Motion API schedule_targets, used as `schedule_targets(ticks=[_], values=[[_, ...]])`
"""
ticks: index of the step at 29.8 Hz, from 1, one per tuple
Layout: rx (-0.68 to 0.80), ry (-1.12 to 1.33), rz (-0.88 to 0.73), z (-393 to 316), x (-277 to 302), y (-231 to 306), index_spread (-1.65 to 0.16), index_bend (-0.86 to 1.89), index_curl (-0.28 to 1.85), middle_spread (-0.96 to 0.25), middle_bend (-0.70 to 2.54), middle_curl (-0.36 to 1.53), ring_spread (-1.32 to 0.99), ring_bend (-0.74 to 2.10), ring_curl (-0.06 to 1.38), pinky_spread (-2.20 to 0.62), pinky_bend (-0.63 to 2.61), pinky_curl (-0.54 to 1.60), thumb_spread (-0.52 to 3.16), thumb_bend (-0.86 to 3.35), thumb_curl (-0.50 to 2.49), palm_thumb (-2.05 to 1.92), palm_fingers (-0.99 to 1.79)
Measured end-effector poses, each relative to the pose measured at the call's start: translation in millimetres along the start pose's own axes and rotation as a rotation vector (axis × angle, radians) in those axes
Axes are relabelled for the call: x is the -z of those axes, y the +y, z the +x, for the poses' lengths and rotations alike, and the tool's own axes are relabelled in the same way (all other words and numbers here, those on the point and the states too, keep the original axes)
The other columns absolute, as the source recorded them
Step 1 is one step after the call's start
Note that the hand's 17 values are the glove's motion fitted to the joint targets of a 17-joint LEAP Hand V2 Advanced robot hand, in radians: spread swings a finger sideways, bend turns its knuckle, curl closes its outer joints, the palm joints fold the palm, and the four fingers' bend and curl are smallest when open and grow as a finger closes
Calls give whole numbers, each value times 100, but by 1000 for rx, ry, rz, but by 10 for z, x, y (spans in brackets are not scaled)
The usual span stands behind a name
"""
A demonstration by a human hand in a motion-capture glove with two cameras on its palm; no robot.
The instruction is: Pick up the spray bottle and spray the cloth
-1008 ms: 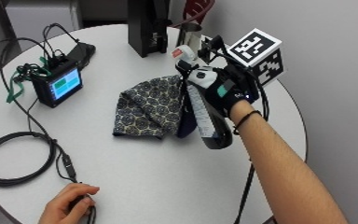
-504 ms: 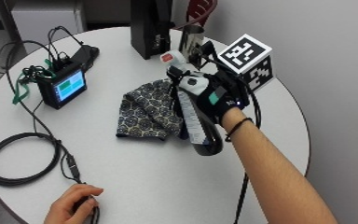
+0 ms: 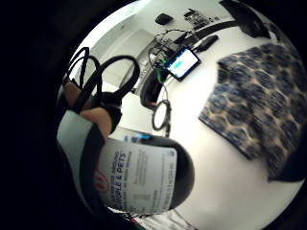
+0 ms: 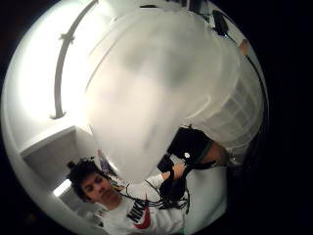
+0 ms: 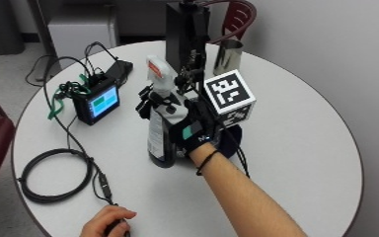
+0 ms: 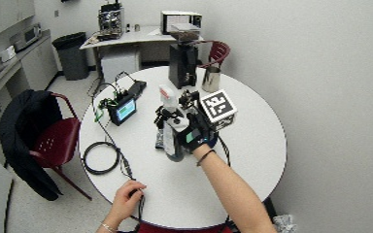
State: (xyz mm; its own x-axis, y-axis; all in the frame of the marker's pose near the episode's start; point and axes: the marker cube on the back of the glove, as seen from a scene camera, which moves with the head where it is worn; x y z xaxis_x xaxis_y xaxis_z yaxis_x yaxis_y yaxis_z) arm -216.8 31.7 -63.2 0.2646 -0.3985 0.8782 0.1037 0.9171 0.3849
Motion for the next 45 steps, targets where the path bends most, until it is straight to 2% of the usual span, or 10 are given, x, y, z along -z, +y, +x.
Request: schedule_targets(ticks=[11,17,28,35,39,45], values=[[-2,-10,-39,612,-531,-84,-20,15,42,-9,55,46,-10,59,41,5,18,35,99,-2,30,48,116],[-19,29,-45,891,-599,-48,-21,15,41,-10,55,46,-11,57,41,5,18,34,98,-2,30,50,115],[-63,64,-68,985,-568,-33,-23,14,40,-11,51,46,-13,52,41,5,18,33,97,-1,31,55,107],[-83,82,-128,956,-422,99,-28,7,35,-9,43,44,-9,40,40,13,24,36,99,-1,32,61,68],[-59,194,-169,777,-218,173,-30,7,31,-8,40,43,-7,35,38,15,28,36,99,-2,32,62,63],[-47,494,-259,491,338,441,-32,13,29,-7,37,41,-5,32,35,16,29,35,99,-4,31,59,66]])
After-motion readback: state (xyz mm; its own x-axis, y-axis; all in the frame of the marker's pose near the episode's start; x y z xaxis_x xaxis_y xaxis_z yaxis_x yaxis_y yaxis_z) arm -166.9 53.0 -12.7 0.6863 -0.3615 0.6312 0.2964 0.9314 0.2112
